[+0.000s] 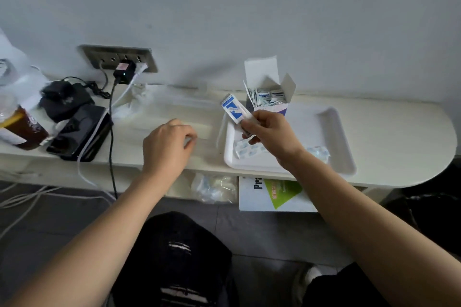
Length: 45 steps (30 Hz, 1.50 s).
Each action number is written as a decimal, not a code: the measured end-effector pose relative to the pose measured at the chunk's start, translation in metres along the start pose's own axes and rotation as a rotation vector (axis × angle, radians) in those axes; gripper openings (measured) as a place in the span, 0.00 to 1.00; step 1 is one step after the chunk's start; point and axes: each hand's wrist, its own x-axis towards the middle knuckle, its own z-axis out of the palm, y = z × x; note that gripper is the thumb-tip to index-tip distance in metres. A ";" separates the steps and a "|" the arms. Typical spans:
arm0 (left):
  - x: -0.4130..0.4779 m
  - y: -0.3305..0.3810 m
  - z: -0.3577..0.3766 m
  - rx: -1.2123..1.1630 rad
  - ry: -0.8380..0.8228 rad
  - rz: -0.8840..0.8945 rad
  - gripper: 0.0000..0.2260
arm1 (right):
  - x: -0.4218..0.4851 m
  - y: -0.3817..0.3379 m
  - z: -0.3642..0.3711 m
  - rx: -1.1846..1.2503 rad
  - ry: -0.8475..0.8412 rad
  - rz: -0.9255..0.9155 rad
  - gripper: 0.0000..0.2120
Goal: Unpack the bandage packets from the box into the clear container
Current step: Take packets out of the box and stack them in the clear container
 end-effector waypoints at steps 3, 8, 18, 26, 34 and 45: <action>-0.002 0.006 0.005 -0.029 -0.008 0.052 0.03 | 0.004 -0.006 0.018 0.036 -0.030 0.014 0.08; 0.005 0.000 -0.004 -0.284 -0.105 -0.035 0.09 | 0.010 -0.014 0.040 -0.096 -0.105 0.016 0.10; 0.026 -0.015 -0.022 -0.972 -0.314 -0.493 0.18 | 0.025 -0.017 0.079 -0.697 -0.176 -0.225 0.07; 0.037 -0.028 -0.018 -0.747 -0.376 -0.361 0.14 | 0.026 -0.018 0.086 -0.747 -0.258 -0.255 0.09; 0.034 -0.066 -0.026 -0.379 -0.104 -0.340 0.13 | 0.034 -0.022 0.090 -0.814 -0.284 -0.146 0.14; 0.016 -0.107 0.008 -0.546 -0.046 -0.506 0.13 | 0.064 -0.038 0.138 -0.879 -0.459 0.069 0.14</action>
